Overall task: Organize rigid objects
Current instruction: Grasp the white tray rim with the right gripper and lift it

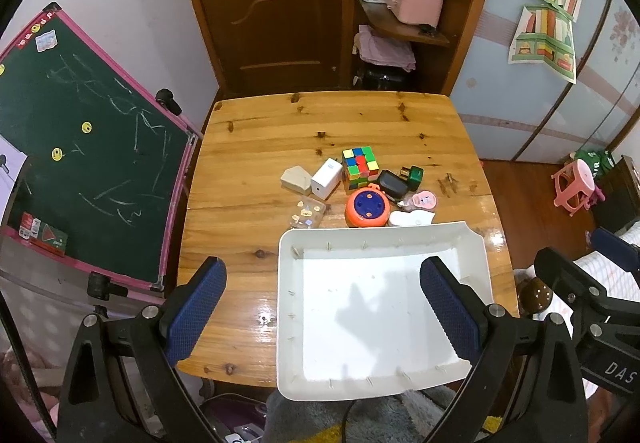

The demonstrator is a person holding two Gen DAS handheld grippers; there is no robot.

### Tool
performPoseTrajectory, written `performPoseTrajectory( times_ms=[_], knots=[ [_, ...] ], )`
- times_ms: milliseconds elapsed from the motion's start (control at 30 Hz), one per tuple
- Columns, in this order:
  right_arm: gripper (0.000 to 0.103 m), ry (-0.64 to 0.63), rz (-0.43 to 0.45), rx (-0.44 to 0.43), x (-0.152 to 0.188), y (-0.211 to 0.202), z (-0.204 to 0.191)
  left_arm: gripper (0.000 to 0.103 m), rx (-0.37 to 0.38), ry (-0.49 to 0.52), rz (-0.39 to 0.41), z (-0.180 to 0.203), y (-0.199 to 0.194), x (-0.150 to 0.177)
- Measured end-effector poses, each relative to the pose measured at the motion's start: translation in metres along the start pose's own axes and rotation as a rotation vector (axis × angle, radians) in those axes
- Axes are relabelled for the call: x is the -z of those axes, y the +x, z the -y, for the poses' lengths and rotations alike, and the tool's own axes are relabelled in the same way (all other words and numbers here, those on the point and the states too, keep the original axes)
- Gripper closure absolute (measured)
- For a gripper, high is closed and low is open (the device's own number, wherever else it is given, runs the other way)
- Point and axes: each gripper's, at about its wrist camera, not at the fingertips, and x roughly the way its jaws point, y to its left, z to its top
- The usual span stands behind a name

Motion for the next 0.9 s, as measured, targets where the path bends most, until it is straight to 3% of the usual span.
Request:
performPoseTrajectory(
  times_ms=[533, 733, 900],
  knots=[
    [0.009, -0.006, -0.040, -0.008, 0.007, 0.010, 0.000, 0.005, 0.037, 0.027, -0.037, 0.007, 0.012, 0.006],
    [0.009, 0.084, -0.078, -0.036, 0.009, 0.024, 0.026, 0.005, 0.053, 0.047, -0.045, 0.010, 0.016, 0.008],
    [0.009, 0.122, -0.113, -0.024, 0.014, 0.043, 0.047, 0.005, 0.024, -0.008, -0.035, -0.008, 0.025, -0.001]
  ],
)
